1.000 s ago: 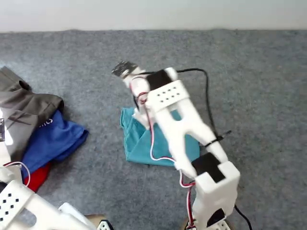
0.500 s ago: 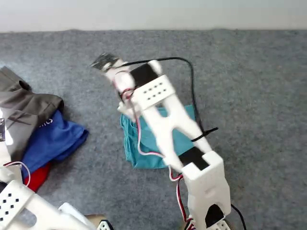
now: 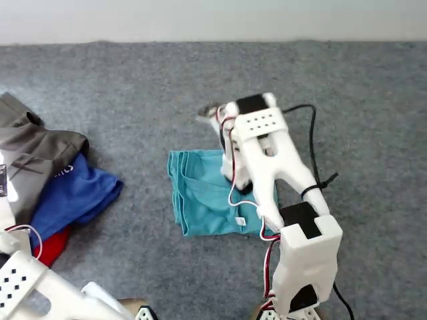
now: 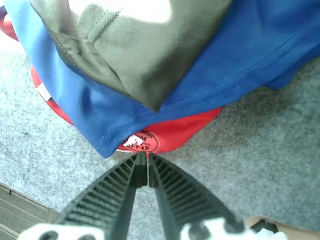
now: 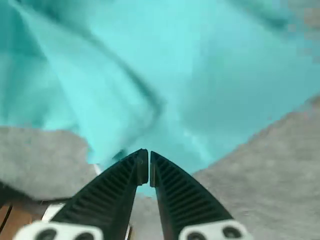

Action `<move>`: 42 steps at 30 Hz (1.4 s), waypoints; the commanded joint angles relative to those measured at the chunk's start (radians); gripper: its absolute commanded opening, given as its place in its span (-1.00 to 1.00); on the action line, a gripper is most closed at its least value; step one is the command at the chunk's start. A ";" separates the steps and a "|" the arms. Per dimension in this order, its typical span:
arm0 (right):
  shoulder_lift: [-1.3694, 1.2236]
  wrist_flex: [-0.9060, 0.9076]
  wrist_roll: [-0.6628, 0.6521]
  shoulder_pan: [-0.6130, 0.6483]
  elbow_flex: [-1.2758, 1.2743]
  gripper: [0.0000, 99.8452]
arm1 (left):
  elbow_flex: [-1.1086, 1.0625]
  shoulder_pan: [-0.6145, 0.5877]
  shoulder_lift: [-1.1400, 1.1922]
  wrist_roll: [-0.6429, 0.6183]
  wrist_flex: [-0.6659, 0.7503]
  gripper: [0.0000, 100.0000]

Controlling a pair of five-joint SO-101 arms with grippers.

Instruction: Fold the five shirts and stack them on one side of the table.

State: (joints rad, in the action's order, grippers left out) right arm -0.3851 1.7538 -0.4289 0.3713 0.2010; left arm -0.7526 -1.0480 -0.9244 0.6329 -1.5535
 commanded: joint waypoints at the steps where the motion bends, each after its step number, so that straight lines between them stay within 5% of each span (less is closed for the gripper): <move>1: 0.056 0.042 -0.011 0.096 -0.061 -0.98 | 0.035 0.006 -0.003 0.005 0.012 -0.96; 9: 0.068 0.042 0.060 0.389 -0.060 -0.98 | 0.035 0.006 -0.002 0.005 0.012 -0.96; 14: 0.156 0.042 0.066 0.450 -0.043 -0.98 | 0.035 0.006 -0.003 0.005 0.012 -0.96; 21: 0.300 0.042 0.058 0.266 -0.051 -0.98 | 0.035 0.006 -0.003 0.005 0.012 -0.96; 26: 0.208 0.041 -0.048 0.084 -0.068 -0.98 | 0.035 0.006 -0.002 0.003 0.012 -0.96; 30: 0.088 0.030 -0.083 0.054 -0.060 -0.98 | 0.035 0.006 0.002 0.003 0.012 -0.96; 38: 0.022 0.025 -0.054 0.423 0.020 -0.98 | 0.033 0.006 0.002 0.003 0.012 -0.96; 42: 0.025 0.035 0.002 0.492 0.141 -0.98 | 0.033 0.006 0.002 0.003 0.012 -0.96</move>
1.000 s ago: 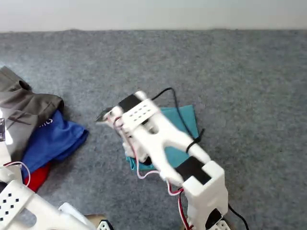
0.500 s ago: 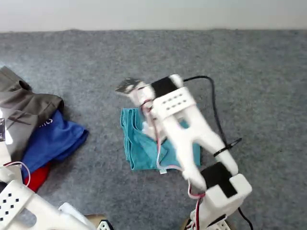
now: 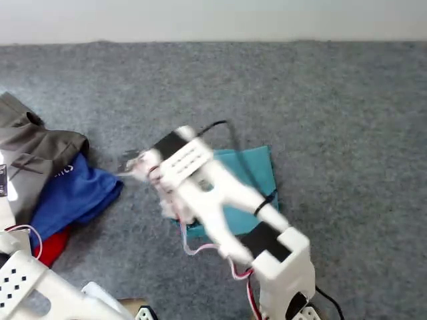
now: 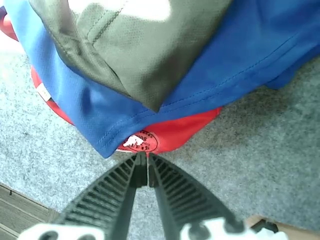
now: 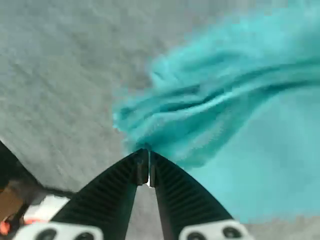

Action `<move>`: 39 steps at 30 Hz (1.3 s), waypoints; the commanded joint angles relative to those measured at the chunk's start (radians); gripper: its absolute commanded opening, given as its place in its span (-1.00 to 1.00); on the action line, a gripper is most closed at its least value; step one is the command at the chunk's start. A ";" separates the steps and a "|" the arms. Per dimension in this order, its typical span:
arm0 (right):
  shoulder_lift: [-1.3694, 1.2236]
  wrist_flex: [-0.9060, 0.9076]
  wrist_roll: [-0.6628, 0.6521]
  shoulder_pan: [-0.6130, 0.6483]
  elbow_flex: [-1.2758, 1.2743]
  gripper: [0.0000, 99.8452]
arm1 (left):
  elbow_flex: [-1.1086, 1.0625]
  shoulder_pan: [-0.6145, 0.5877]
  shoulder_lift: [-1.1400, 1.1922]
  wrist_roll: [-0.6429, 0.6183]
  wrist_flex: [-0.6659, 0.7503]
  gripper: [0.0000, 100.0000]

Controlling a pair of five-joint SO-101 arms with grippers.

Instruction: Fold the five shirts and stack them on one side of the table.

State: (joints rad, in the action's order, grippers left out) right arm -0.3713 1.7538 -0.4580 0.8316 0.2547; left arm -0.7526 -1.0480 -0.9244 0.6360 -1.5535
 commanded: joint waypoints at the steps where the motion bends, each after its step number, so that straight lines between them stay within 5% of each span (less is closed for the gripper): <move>1: 0.013 0.036 0.035 0.027 0.110 -0.98 | 0.028 0.006 0.002 0.000 0.014 -0.96; 15: 0.041 0.042 -0.005 -0.309 0.097 -0.98 | 0.004 0.006 -0.003 0.002 0.014 -0.96; 26: -0.101 0.021 -0.025 -0.030 0.015 -0.98 | 0.004 0.006 -0.003 0.002 0.014 -0.96; 39: -0.025 0.047 -0.005 -0.064 0.114 -0.98 | 0.004 0.005 -0.003 0.002 0.014 -0.96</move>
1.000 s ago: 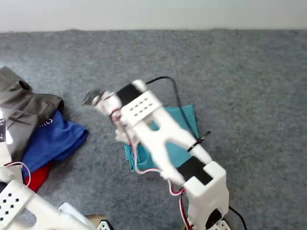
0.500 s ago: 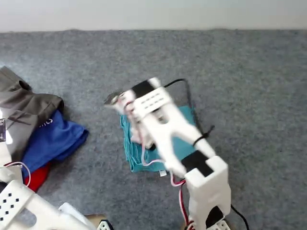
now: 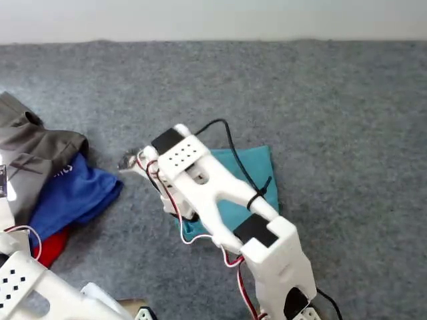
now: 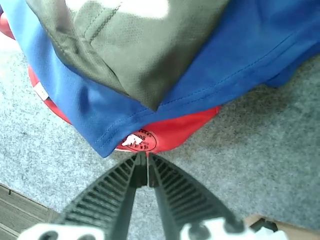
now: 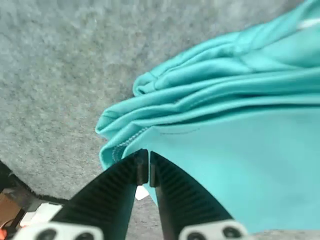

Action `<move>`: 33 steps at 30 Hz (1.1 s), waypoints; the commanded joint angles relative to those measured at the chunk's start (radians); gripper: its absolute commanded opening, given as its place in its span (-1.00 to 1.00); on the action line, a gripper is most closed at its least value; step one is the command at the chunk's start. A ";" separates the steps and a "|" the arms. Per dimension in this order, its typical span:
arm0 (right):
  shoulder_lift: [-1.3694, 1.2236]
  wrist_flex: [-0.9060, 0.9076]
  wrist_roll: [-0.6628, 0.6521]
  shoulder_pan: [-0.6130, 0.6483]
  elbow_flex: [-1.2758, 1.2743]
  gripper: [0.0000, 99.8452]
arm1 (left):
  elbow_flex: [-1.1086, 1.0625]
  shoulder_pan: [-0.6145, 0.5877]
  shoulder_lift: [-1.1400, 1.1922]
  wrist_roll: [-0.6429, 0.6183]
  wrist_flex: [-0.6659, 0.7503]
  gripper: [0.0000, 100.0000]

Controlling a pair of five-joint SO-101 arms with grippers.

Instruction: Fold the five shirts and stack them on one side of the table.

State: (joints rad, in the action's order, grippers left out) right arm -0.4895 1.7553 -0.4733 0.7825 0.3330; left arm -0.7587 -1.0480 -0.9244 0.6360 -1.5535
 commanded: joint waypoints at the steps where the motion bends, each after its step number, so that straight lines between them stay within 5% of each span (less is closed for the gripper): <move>1: 0.116 0.044 0.012 -0.015 0.023 -0.98 | 0.010 0.005 -0.003 0.002 0.014 -0.96; 19: 0.054 -0.084 0.021 0.068 -0.186 -0.98 | 0.012 0.005 -0.005 0.002 0.012 -0.96; 33: 0.021 0.027 0.020 -0.018 0.322 -0.98 | 0.007 0.005 -0.005 0.002 0.008 -0.96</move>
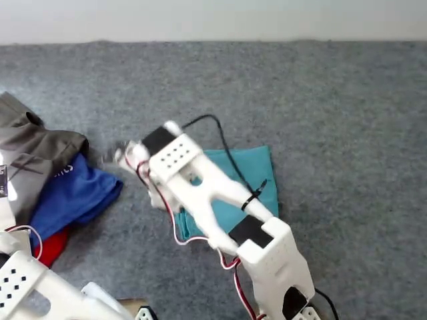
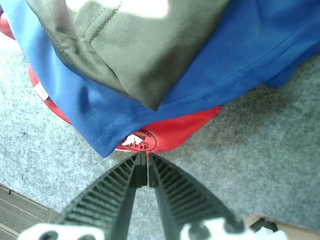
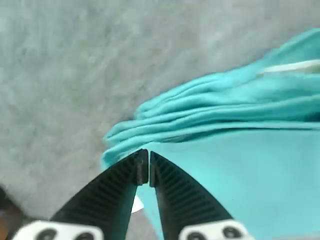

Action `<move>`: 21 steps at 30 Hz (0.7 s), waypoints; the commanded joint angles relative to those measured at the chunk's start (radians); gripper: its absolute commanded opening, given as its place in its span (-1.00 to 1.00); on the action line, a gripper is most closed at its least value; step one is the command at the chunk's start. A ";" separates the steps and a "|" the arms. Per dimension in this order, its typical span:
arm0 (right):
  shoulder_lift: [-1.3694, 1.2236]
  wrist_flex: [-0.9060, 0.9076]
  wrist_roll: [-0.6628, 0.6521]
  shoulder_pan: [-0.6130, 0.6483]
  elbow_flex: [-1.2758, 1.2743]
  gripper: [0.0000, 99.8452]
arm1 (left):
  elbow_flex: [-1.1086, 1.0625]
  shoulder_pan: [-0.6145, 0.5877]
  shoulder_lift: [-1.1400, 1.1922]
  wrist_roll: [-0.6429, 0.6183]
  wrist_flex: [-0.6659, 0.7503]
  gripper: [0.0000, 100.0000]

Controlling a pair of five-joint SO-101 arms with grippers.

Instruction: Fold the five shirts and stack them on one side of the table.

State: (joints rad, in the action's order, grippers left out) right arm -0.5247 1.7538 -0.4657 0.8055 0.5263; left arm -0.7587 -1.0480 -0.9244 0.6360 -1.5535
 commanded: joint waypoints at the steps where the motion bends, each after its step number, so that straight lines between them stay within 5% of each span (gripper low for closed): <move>1: 0.054 0.004 0.012 -0.054 0.153 -0.98 | 0.005 0.005 -0.005 0.002 0.008 -0.96; 17: -0.214 -0.354 0.006 -0.150 0.192 -0.98 | 0.004 0.006 -0.005 0.002 0.014 -0.96; 21: -0.213 -0.252 0.011 -0.151 0.295 -0.97 | 0.010 0.006 -0.005 0.002 0.014 -0.96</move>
State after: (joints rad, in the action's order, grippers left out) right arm -0.7503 1.4392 -0.4657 0.6475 0.7211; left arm -0.7587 -1.0480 -0.9244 0.6360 -1.5535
